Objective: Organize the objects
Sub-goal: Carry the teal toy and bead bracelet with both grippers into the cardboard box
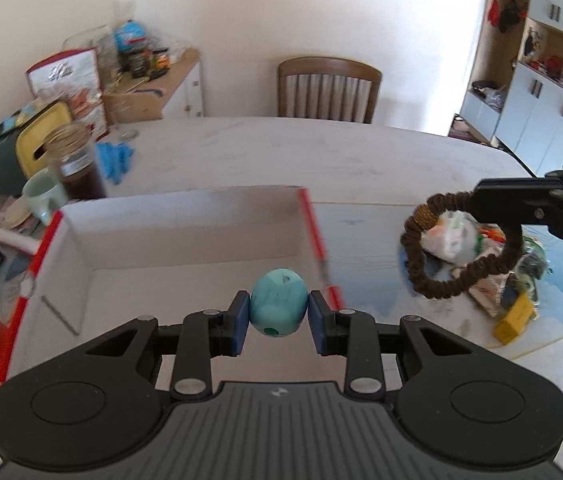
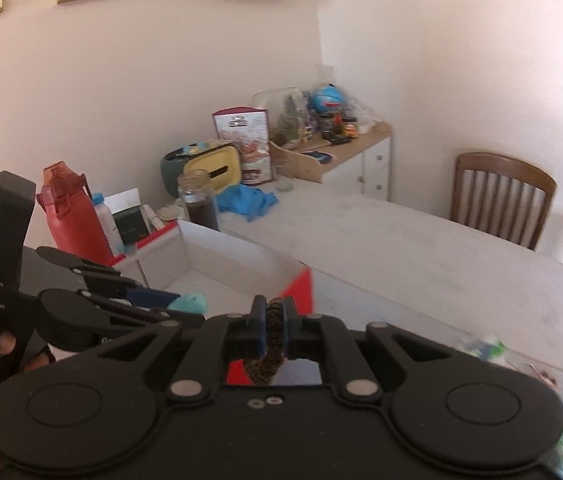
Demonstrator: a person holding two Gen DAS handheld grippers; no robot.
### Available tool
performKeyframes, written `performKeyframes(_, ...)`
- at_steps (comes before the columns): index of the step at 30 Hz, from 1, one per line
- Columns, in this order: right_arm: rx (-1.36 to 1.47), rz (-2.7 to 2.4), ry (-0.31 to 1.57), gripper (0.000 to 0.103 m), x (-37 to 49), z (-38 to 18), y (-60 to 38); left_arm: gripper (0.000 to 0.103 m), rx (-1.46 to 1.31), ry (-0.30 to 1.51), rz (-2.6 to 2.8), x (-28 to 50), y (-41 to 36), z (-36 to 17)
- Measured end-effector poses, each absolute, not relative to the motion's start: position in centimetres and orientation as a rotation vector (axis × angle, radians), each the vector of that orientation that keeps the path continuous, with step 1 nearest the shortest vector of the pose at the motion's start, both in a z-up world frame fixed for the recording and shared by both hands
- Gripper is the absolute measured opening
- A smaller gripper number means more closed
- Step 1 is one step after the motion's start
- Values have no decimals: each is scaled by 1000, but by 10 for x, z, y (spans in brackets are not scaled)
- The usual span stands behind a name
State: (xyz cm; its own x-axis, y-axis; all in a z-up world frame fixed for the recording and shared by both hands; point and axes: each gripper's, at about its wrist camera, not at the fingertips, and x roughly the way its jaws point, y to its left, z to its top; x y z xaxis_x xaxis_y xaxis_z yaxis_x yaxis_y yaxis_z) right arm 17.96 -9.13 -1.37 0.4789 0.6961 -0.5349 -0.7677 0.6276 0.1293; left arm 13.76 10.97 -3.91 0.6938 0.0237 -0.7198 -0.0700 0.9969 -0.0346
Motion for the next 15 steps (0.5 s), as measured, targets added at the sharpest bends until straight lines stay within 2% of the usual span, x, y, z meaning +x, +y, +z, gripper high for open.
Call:
performKeyframes(9, -149, 947, 653, 6, 201, -26, -12, 31, -38, 828, 132, 147, 178, -53)
performKeyframes(15, -221, 964, 741, 6, 206, -58, 32, 31, -59, 904, 158, 167, 218, -81)
